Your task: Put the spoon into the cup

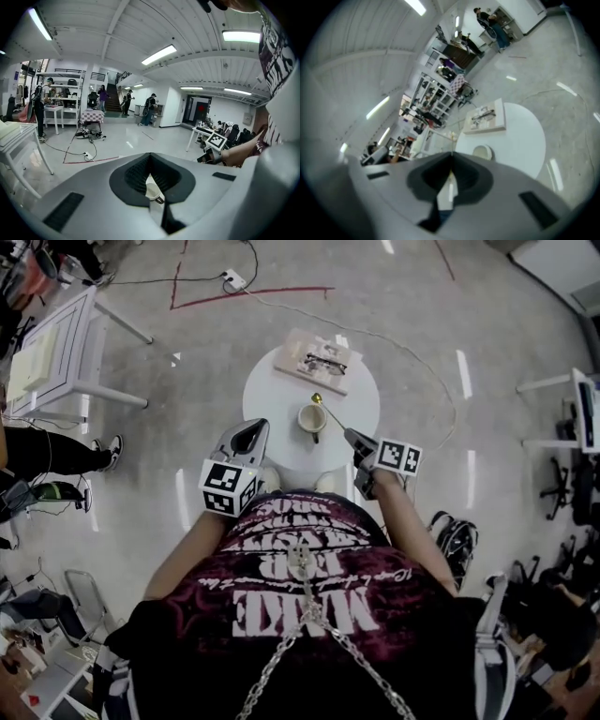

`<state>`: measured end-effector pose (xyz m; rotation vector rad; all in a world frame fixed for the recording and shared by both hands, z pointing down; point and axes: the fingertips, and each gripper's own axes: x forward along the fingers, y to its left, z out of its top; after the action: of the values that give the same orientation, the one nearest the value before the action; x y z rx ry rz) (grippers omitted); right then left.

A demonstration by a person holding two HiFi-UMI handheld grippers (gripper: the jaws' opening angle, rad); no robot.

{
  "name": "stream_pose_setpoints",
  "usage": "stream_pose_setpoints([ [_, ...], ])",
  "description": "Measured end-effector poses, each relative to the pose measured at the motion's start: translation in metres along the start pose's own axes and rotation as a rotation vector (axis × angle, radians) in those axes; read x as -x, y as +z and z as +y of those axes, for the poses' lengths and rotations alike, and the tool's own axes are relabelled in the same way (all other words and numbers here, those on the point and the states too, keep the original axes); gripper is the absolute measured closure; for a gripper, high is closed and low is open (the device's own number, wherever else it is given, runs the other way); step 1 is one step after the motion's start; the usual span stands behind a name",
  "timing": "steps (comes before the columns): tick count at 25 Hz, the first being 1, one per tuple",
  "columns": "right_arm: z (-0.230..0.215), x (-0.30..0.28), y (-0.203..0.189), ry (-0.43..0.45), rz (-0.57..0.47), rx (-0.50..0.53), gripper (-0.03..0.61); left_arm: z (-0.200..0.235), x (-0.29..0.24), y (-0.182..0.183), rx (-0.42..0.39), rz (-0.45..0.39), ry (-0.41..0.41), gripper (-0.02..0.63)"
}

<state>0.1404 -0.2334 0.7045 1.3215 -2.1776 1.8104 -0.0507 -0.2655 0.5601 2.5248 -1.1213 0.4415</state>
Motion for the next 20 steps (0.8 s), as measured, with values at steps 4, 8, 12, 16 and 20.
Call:
stream_pose_setpoints([
  [4,0.044,0.023,0.023,0.033,-0.08,0.101,0.541,-0.004,-0.01,0.01,-0.017,-0.015,-0.026,0.588],
  [8,0.089,0.053,0.049,0.043,-0.177,0.247,0.541,-0.012,-0.011,0.034,-0.038,-0.06,-0.044,0.588],
  [12,0.134,0.081,0.077,0.074,-0.289,0.355,0.541,-0.018,-0.009,0.061,-0.067,-0.115,-0.058,0.588],
  [16,0.183,0.103,0.097,0.117,-0.382,0.442,0.541,-0.027,-0.006,0.083,-0.099,-0.16,-0.08,0.588],
  [20,0.228,0.127,0.11,0.158,-0.446,0.517,0.541,-0.035,0.0,0.11,-0.114,-0.201,-0.092,0.588],
])
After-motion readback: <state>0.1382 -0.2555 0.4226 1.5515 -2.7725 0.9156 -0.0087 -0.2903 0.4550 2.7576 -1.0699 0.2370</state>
